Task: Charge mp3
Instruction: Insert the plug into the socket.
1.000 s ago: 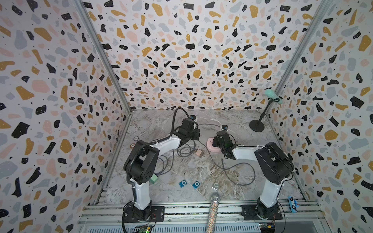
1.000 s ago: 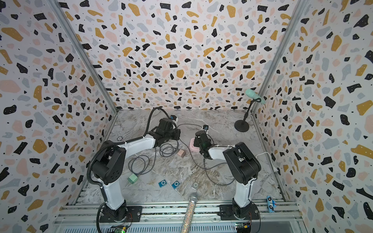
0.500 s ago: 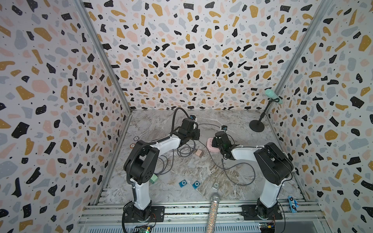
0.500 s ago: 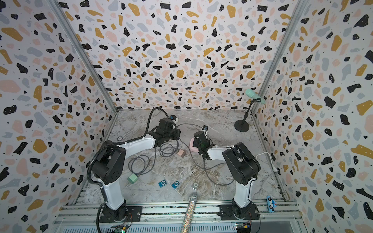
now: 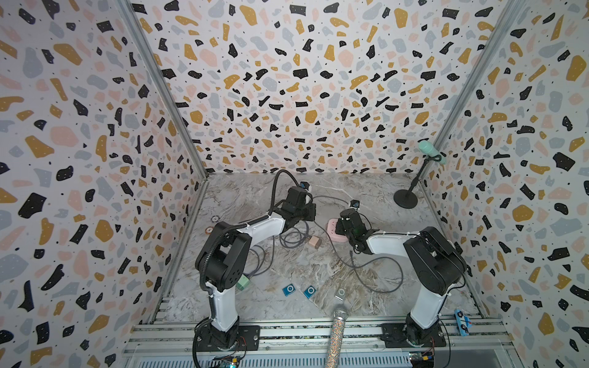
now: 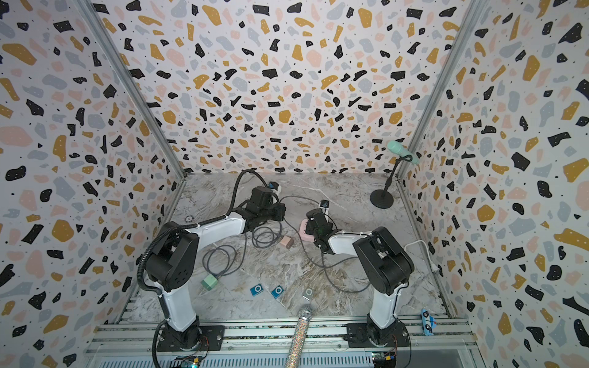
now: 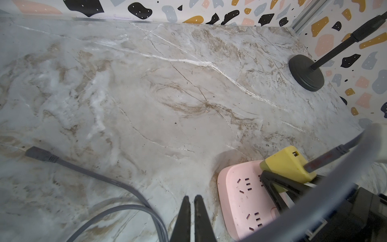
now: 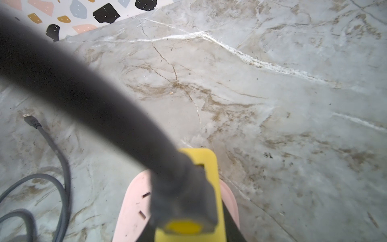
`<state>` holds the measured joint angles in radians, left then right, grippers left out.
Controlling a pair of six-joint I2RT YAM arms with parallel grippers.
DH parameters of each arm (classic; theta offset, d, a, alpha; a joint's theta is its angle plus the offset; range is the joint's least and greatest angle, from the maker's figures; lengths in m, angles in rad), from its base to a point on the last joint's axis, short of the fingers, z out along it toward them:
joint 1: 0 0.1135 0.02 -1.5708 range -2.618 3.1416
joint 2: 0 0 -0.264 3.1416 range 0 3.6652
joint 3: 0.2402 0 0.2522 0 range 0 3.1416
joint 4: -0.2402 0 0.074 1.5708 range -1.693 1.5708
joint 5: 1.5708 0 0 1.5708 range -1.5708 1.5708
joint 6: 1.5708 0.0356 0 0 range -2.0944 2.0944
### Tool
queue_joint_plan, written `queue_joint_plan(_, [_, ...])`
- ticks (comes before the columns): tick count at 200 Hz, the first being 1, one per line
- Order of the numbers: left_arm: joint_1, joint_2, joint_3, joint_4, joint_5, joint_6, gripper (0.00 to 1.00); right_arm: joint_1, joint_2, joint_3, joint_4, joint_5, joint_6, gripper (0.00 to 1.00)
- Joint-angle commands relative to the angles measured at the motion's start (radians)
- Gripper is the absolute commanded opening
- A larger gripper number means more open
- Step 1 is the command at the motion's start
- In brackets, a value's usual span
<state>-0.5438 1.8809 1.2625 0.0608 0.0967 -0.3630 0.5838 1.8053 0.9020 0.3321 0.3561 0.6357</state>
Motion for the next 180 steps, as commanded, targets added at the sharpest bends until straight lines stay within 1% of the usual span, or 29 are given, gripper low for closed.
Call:
queue_joint_plan(1, [0.008,0.005,-0.01,0.037,0.005,-0.011,0.01,0.001,-0.002,0.002,-0.022,0.014,0.019,0.0])
queue_joint_plan(19, [0.008,0.004,-0.008,0.034,-0.001,-0.013,0.01,0.005,0.02,0.012,-0.034,0.019,0.027,0.0])
queue_joint_plan(49, [0.008,-0.001,-0.007,0.025,-0.008,-0.014,0.01,0.03,0.03,0.016,-0.065,0.065,0.019,0.0])
queue_joint_plan(89, [0.008,-0.003,-0.002,0.019,-0.015,-0.019,0.01,0.034,0.036,0.013,-0.094,0.061,0.031,0.0])
queue_joint_plan(157, [0.009,-0.009,0.0,0.01,-0.022,-0.024,0.01,0.038,0.067,0.036,-0.153,0.052,0.009,0.0])
queue_joint_plan(180, [0.008,-0.014,0.006,0.002,-0.026,-0.021,0.01,0.04,0.071,0.008,-0.151,0.048,0.011,0.0])
